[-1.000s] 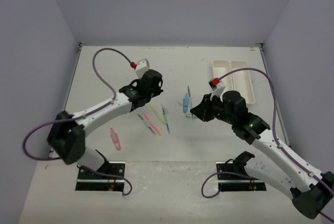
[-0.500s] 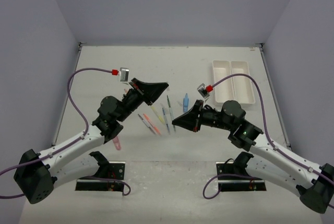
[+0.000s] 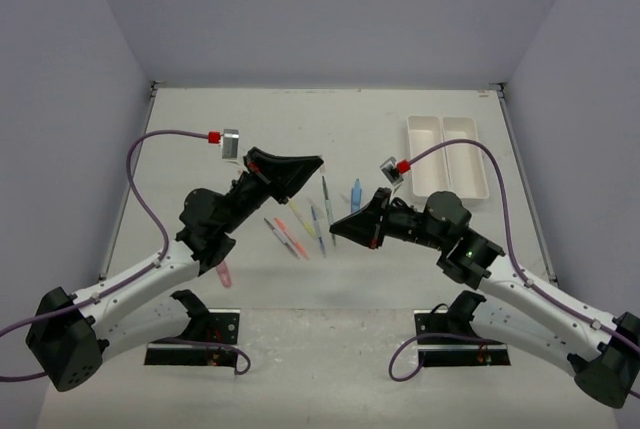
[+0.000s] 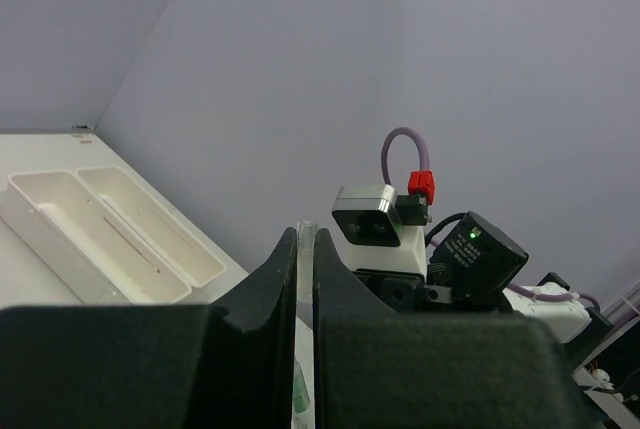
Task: Sort the stationery into containers
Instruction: Close the pen cap on the pen.
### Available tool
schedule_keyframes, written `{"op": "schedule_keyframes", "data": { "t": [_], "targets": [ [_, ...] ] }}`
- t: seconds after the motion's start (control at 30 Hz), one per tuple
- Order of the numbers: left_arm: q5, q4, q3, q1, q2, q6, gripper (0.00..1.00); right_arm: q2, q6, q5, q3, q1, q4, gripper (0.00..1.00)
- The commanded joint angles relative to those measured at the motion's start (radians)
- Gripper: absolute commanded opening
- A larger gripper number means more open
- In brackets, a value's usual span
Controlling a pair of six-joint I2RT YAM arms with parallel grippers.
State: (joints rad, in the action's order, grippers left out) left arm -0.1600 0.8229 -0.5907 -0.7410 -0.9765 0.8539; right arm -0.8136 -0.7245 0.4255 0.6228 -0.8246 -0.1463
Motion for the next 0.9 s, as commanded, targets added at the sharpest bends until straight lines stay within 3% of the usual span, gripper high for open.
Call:
{"op": "schedule_keyframes", "data": {
  "t": [0.0,0.87],
  "targets": [
    [-0.007,0.060,0.012,-0.003,-0.010,0.003,0.00,0.032,0.016,-0.030,0.047,-0.005,-0.001,0.00],
    [-0.052,0.081,0.019,-0.005,-0.052,0.080,0.00,0.017,0.072,-0.141,0.153,-0.005,0.071,0.00]
  ]
}}
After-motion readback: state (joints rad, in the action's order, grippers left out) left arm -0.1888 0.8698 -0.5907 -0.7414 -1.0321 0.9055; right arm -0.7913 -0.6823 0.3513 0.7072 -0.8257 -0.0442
